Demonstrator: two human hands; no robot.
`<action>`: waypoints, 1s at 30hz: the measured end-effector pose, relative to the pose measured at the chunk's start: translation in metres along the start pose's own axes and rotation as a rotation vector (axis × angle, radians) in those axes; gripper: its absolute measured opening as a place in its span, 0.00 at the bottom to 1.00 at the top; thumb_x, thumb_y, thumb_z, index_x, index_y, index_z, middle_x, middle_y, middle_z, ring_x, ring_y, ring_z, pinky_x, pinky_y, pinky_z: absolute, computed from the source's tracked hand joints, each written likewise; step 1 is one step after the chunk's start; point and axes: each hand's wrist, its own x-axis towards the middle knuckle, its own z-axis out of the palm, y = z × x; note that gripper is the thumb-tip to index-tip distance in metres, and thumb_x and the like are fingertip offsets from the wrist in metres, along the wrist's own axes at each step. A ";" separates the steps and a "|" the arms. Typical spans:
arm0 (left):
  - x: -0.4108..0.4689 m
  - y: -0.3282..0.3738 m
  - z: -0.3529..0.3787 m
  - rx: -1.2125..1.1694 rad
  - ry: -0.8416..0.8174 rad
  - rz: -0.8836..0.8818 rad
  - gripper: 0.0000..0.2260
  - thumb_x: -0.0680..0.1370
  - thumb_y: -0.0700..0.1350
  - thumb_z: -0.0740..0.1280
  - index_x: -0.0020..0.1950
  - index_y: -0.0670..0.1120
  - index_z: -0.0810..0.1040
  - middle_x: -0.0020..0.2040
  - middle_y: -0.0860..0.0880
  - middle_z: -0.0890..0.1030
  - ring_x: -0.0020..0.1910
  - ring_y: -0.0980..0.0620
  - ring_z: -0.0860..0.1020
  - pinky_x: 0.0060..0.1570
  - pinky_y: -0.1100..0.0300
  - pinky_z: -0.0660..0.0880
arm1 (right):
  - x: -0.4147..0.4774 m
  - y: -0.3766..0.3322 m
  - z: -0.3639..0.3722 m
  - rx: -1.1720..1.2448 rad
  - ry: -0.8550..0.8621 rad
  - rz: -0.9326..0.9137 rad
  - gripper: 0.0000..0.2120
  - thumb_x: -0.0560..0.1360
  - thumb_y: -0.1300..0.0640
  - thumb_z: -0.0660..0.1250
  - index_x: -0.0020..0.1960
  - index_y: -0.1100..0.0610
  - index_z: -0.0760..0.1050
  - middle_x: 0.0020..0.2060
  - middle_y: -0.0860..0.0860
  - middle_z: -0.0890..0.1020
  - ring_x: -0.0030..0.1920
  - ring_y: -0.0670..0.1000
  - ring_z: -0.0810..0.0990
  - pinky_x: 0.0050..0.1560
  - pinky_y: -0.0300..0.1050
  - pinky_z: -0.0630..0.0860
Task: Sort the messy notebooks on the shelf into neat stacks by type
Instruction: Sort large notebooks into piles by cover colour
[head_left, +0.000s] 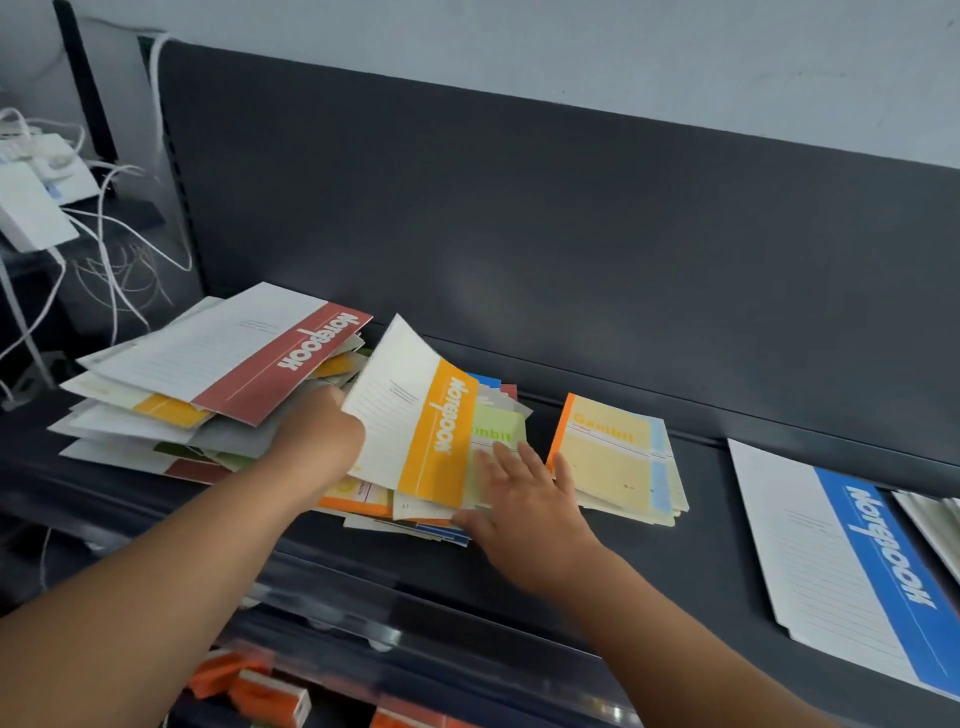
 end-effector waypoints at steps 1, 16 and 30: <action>0.001 0.000 -0.004 -0.073 0.025 0.000 0.11 0.79 0.36 0.56 0.57 0.46 0.73 0.51 0.47 0.78 0.45 0.46 0.78 0.38 0.55 0.78 | 0.001 0.001 0.002 -0.029 0.006 0.018 0.33 0.80 0.37 0.50 0.79 0.51 0.47 0.79 0.50 0.50 0.78 0.54 0.41 0.74 0.61 0.33; -0.009 0.025 -0.012 -0.517 0.142 -0.004 0.08 0.81 0.36 0.57 0.50 0.47 0.73 0.40 0.54 0.78 0.39 0.55 0.77 0.36 0.58 0.77 | -0.011 0.011 0.021 0.016 0.507 -0.236 0.18 0.60 0.60 0.80 0.49 0.55 0.82 0.44 0.51 0.86 0.43 0.53 0.85 0.44 0.45 0.82; -0.009 0.040 0.001 -0.666 0.131 -0.063 0.12 0.81 0.36 0.59 0.44 0.52 0.74 0.43 0.52 0.80 0.42 0.53 0.79 0.41 0.53 0.80 | -0.020 0.083 -0.053 0.503 1.063 0.203 0.14 0.78 0.59 0.56 0.54 0.59 0.80 0.36 0.46 0.77 0.37 0.47 0.72 0.38 0.37 0.67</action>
